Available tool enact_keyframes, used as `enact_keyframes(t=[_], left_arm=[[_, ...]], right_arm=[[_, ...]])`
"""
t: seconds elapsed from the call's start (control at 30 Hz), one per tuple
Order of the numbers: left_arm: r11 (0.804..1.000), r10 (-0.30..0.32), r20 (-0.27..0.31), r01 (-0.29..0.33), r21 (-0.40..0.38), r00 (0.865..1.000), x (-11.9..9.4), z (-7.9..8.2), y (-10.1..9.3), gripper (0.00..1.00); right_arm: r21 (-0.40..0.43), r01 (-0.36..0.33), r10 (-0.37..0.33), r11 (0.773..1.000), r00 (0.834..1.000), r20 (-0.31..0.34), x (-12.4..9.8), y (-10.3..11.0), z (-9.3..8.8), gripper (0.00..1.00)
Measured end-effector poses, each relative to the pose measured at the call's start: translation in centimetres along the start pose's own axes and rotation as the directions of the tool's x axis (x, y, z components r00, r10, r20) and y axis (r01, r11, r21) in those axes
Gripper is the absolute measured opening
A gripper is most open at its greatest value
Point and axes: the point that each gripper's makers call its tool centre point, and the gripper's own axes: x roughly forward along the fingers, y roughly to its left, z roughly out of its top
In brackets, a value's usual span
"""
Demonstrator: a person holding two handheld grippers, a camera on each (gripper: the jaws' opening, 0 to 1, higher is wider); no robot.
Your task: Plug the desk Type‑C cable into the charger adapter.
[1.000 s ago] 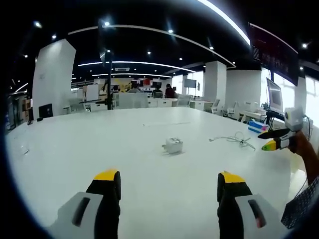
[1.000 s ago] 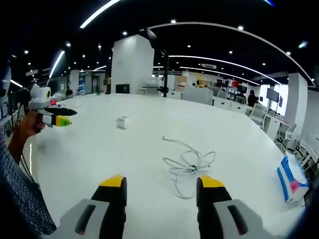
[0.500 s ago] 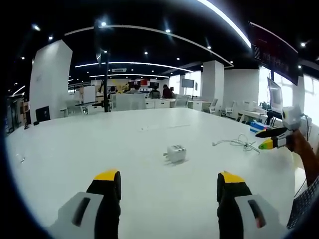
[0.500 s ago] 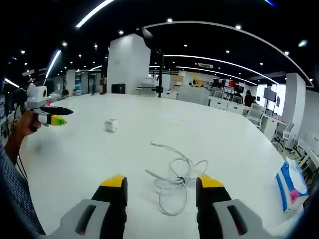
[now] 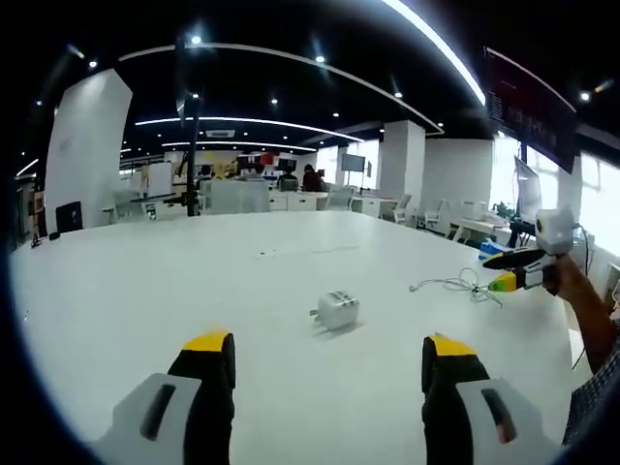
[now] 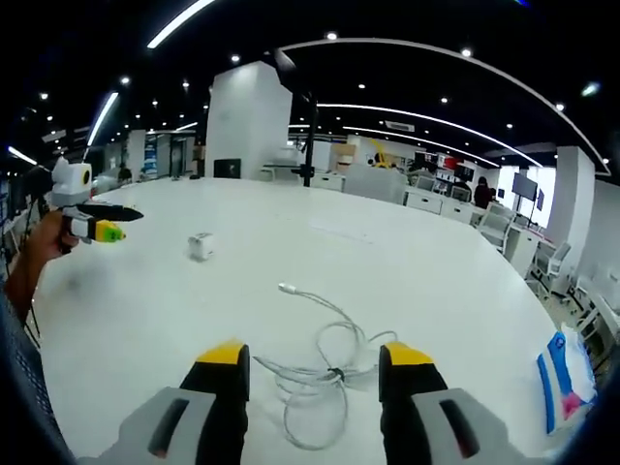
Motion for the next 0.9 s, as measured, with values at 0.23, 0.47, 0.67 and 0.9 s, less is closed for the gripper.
enact_keyframes(t=[0.23,0.47,0.67,0.9], left_arm=[[1.0,-0.013,-0.005,0.013,0.0,1.0,0.7,0.3,0.4,0.79],[0.999,-0.037,-0.023,0.037,0.036,0.999,1.5,0.6,1.0,0.78],[0.996,-0.082,-0.017,0.082,0.028,0.996,2.7,1.0,1.4,0.78],[0.984,-0.158,-0.042,0.16,0.079,0.987,4.7,0.5,1.1,0.77]], right_arm=[[0.007,-0.01,0.01,1.0,1.0,0.014,0.9,-0.1,0.9,0.55],[-0.007,-0.014,0.014,1.0,1.0,0.009,1.7,-0.6,1.3,0.54],[-0.005,-0.023,0.023,1.0,1.0,0.004,2.6,-1.6,1.5,0.53],[-0.023,-0.053,0.052,0.998,0.999,-0.012,4.2,-2.0,1.6,0.53]])
